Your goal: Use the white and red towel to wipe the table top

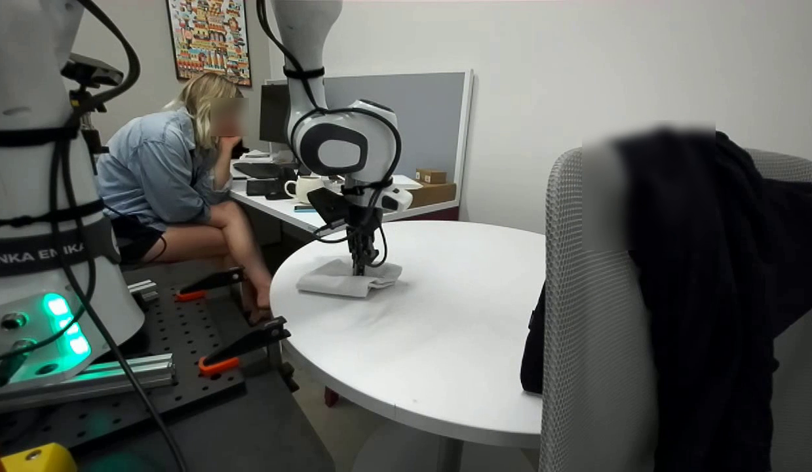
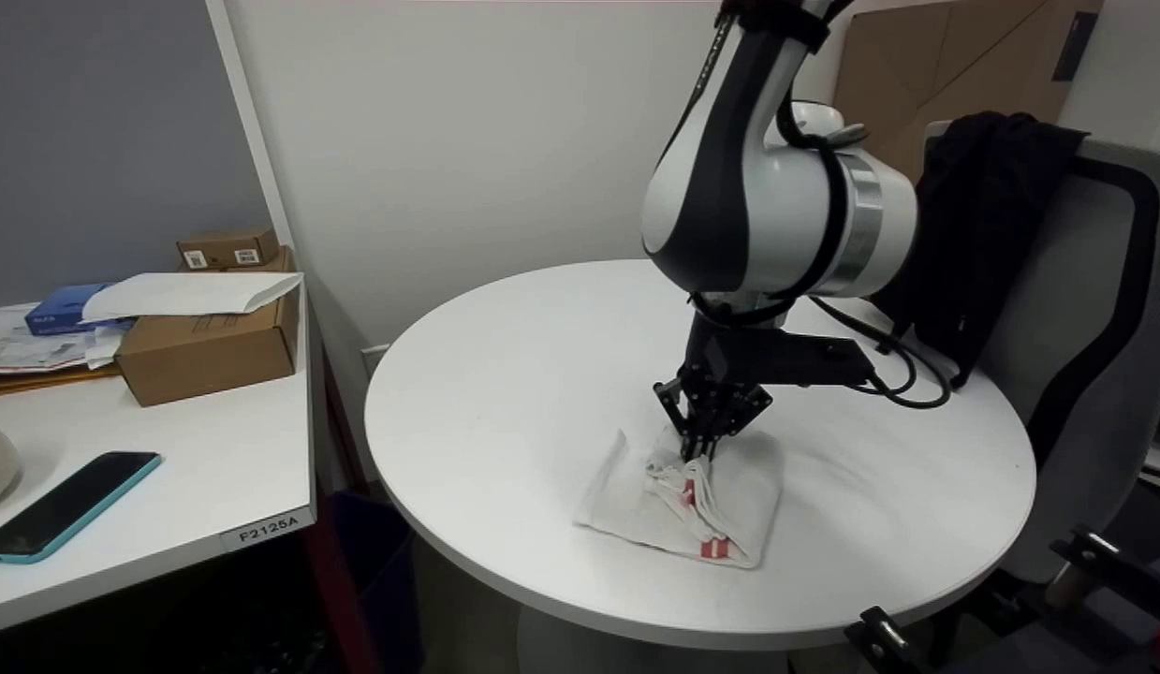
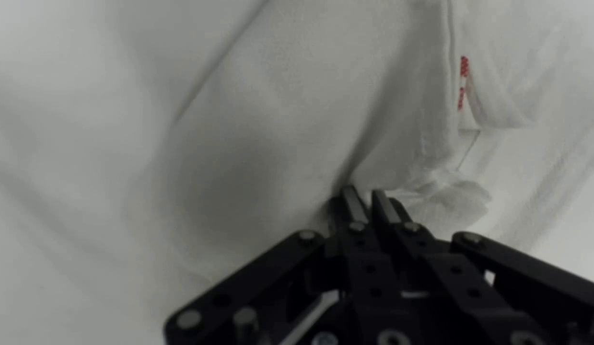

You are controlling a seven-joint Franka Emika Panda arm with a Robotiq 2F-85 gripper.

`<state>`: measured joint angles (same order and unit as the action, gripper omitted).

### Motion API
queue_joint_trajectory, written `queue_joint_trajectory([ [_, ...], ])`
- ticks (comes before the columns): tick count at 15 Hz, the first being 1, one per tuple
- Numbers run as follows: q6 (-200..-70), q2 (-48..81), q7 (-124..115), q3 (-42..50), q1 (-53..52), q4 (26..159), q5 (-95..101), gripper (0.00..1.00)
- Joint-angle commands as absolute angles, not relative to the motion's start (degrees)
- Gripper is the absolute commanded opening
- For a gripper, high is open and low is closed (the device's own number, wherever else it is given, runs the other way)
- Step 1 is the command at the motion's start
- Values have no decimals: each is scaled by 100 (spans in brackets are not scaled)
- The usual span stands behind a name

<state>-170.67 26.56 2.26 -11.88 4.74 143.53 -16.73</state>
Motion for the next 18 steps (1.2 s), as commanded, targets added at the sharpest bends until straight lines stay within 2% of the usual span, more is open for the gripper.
queue_joint_trajectory([
  [1,-17592,2728,75,-301,287,14796,-1133,2],
  [6,-17983,2916,-36,633,429,14604,-812,2],
  [10,-17694,3052,-115,814,681,14090,-853,2],
  [14,-17292,3304,-365,920,571,13200,-870,2],
  [18,-16415,3806,-475,934,651,11699,-784,2],
])
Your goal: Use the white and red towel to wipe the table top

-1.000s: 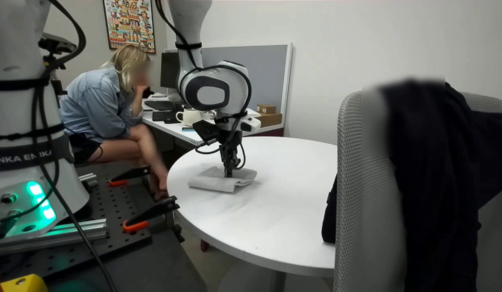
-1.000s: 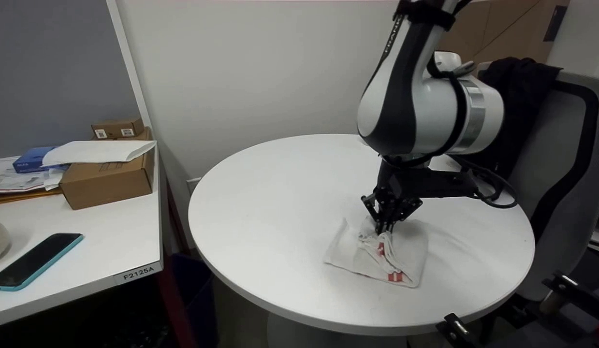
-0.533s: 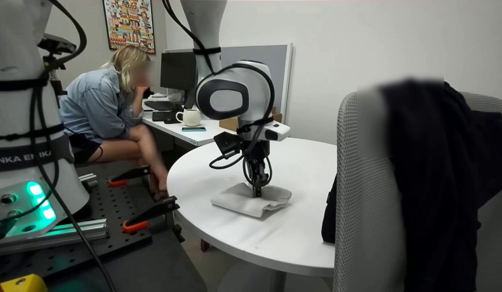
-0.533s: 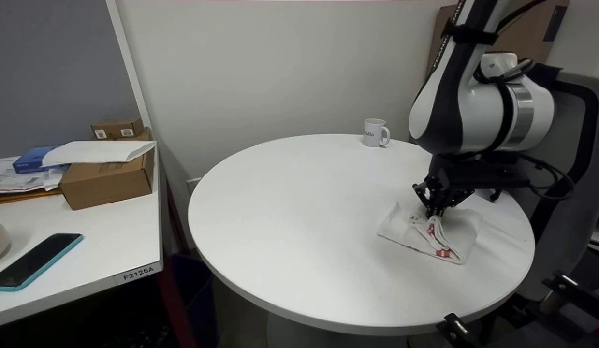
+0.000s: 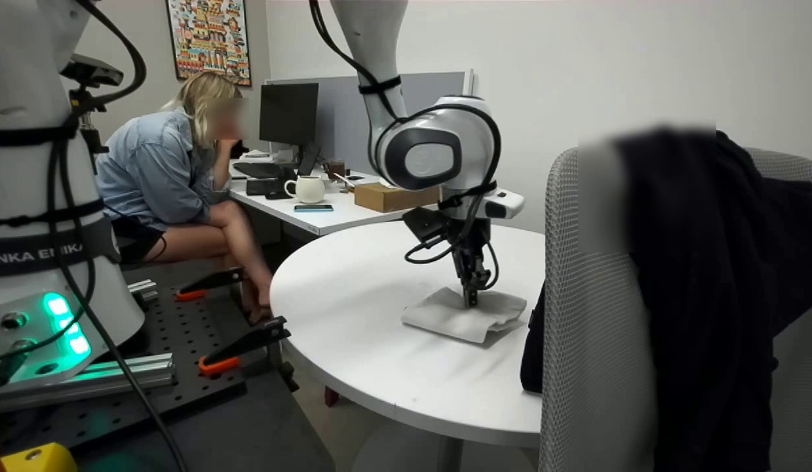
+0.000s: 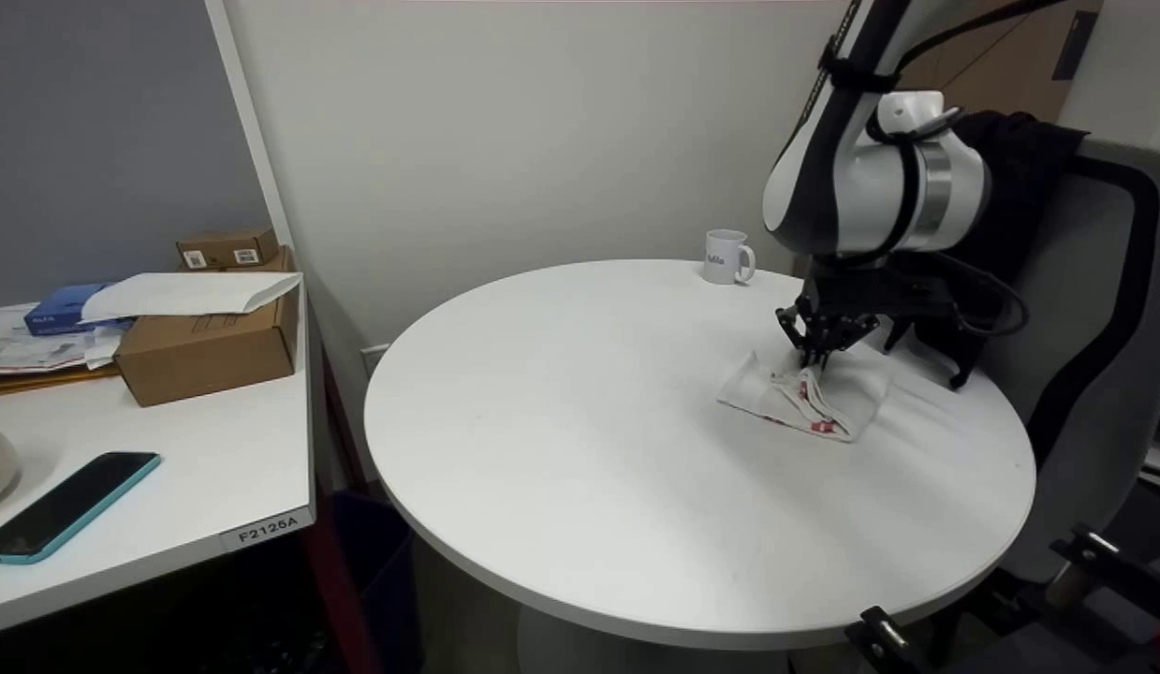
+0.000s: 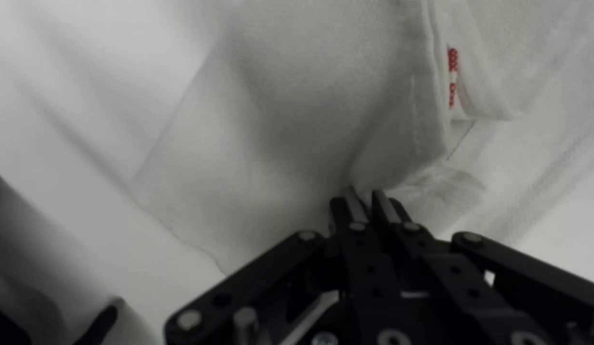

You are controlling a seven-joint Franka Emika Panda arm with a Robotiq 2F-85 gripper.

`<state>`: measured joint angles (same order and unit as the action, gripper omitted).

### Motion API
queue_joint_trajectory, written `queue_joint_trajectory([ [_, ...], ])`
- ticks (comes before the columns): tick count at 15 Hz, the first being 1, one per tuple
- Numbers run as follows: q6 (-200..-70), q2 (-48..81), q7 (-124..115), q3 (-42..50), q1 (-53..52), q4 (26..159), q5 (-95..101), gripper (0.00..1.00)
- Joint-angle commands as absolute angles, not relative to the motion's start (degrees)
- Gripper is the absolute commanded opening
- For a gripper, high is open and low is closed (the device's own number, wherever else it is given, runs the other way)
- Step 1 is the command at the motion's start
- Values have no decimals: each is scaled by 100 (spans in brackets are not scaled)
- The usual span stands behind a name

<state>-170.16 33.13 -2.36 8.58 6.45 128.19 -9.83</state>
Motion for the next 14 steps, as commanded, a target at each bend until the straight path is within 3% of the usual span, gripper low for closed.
queue_joint_trajectory([
  [1,-16203,3929,-483,940,661,11335,-751,2],
  [10,-14675,5580,-337,449,504,8381,-435,2],
  [14,-14247,5860,-107,139,389,8015,-400,2],
])
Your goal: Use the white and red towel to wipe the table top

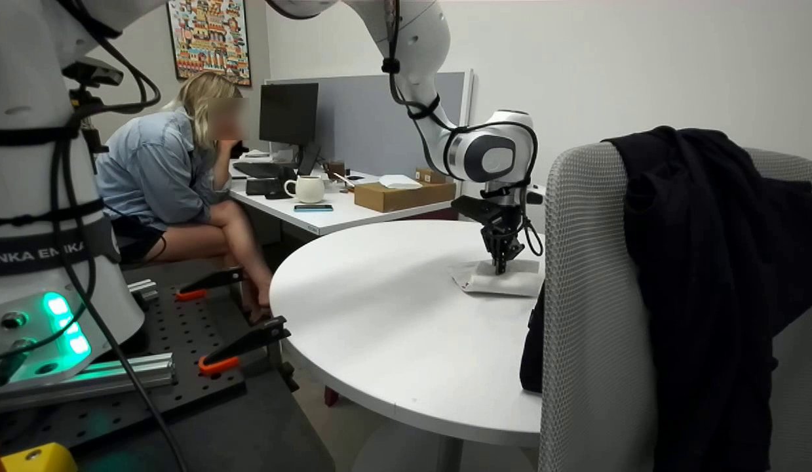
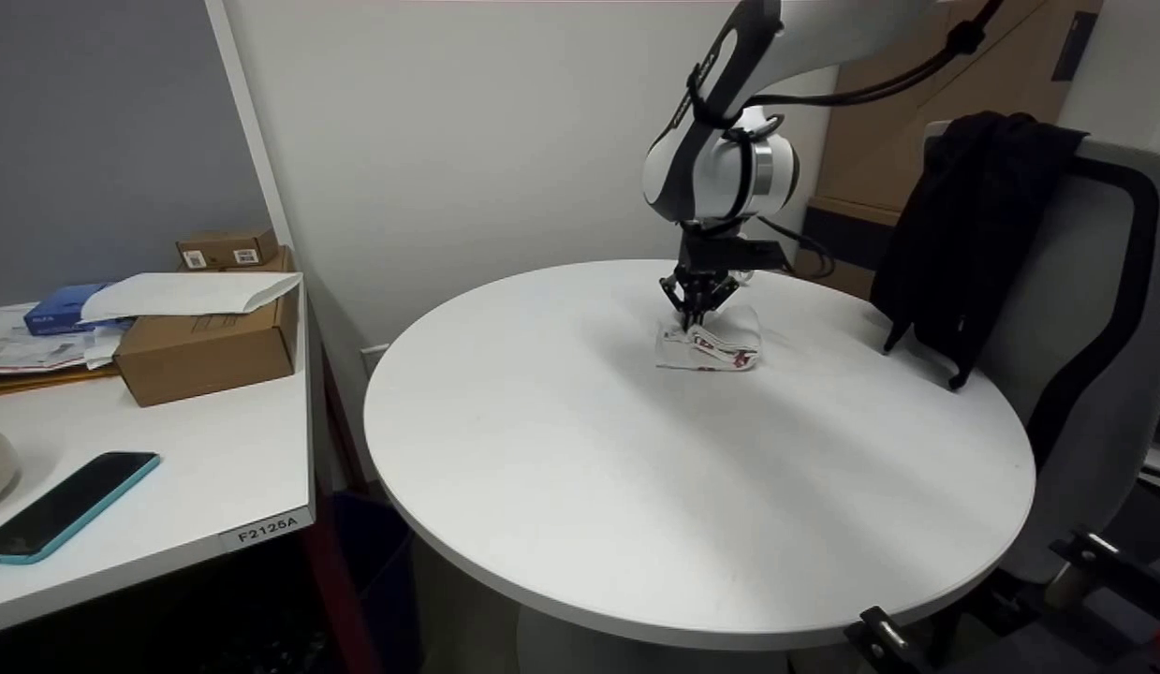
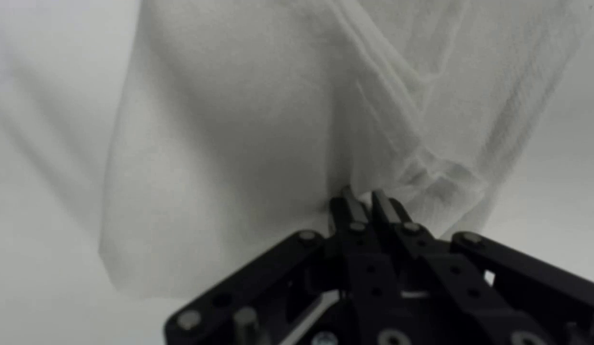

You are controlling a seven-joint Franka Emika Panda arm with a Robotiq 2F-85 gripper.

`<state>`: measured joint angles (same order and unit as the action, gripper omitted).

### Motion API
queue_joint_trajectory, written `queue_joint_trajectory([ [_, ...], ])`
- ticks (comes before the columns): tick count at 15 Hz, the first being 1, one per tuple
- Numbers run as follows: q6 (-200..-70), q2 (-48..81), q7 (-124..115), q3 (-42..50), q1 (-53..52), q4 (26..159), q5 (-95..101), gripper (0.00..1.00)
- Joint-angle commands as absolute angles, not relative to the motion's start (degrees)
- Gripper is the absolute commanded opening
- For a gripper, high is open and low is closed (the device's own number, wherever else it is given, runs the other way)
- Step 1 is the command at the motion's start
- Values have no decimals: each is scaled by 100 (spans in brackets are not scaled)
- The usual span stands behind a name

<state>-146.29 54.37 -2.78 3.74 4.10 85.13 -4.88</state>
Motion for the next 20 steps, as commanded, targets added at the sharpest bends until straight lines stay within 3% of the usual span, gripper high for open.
queue_joint_trajectory([
  [1,-14231,5826,2,59,368,8081,-396,2],
  [12,-14540,4351,2097,-1249,1074,10824,-718,2],
  [15,-14570,3976,2276,-1124,1259,11533,-738,2],
  [20,-14399,3960,2039,-502,1657,11170,-798,2],
])
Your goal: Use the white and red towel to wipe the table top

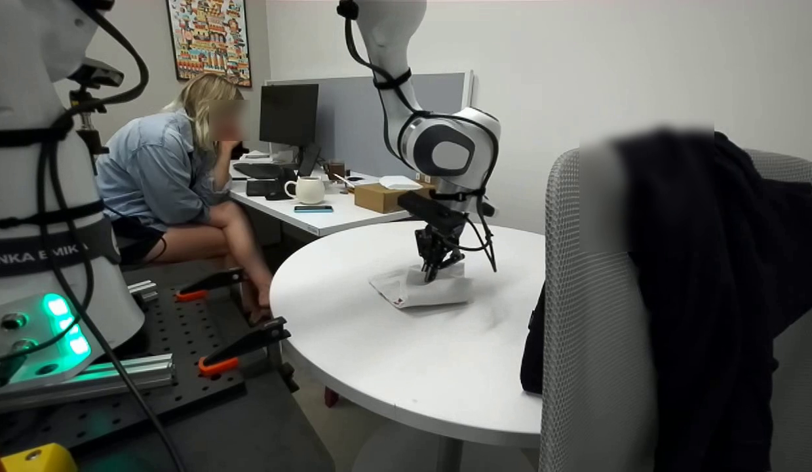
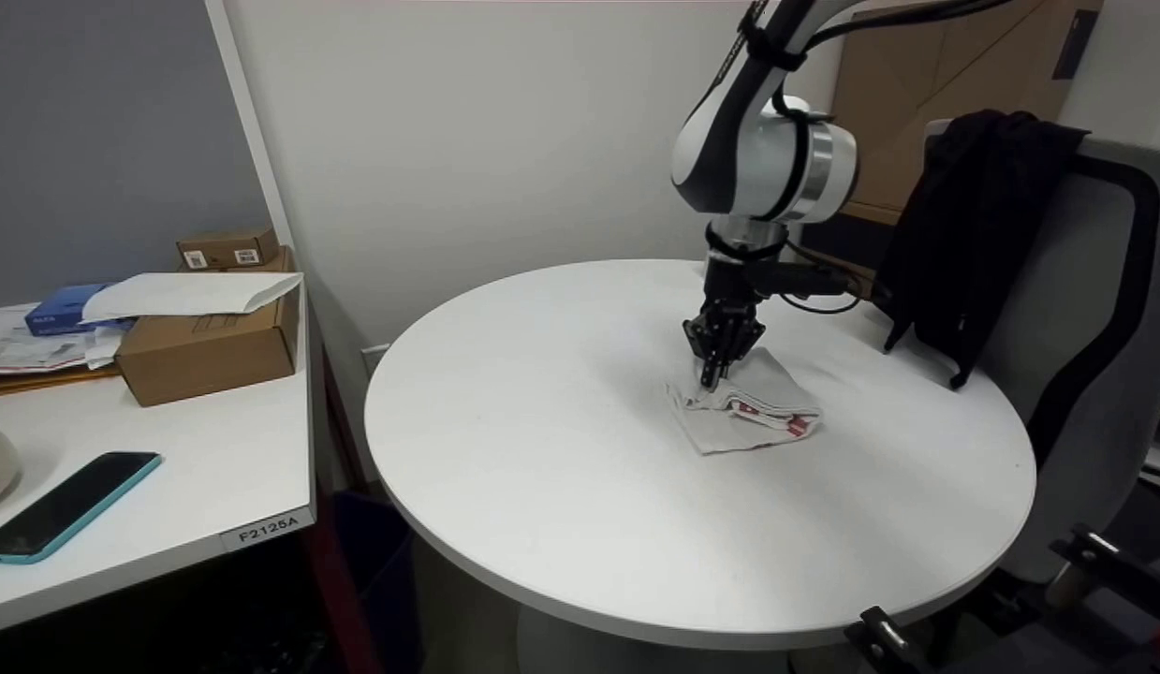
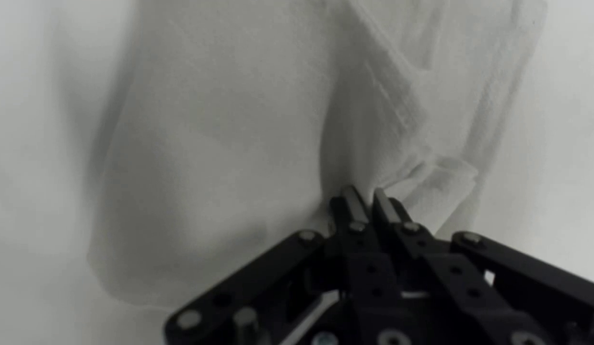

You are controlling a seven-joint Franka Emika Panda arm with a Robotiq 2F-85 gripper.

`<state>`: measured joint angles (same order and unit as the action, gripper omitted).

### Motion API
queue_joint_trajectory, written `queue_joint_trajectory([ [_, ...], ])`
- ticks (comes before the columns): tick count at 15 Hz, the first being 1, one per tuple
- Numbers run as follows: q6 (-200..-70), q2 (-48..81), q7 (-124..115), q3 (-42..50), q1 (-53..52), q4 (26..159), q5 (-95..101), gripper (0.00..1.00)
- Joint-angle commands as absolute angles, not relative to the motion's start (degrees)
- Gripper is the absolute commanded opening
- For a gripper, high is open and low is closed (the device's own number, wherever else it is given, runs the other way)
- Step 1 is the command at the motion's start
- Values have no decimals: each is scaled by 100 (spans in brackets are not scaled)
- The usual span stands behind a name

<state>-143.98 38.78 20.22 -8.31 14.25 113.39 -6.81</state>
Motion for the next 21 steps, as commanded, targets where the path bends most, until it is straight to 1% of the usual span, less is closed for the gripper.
queue_joint_trajectory([
  [1,-14362,4023,2002,-414,1759,11007,-859,2],
  [6,-14187,4526,1656,-180,1920,9894,-1023,2],
  [10,-14072,5223,960,-184,1400,8834,-903,2],
  [13,-13964,5513,692,-332,948,8382,-860,2],
  [16,-14019,5383,954,-711,722,8517,-971,2],
  [21,-14604,4659,1839,-1589,780,9527,-1147,2],
])
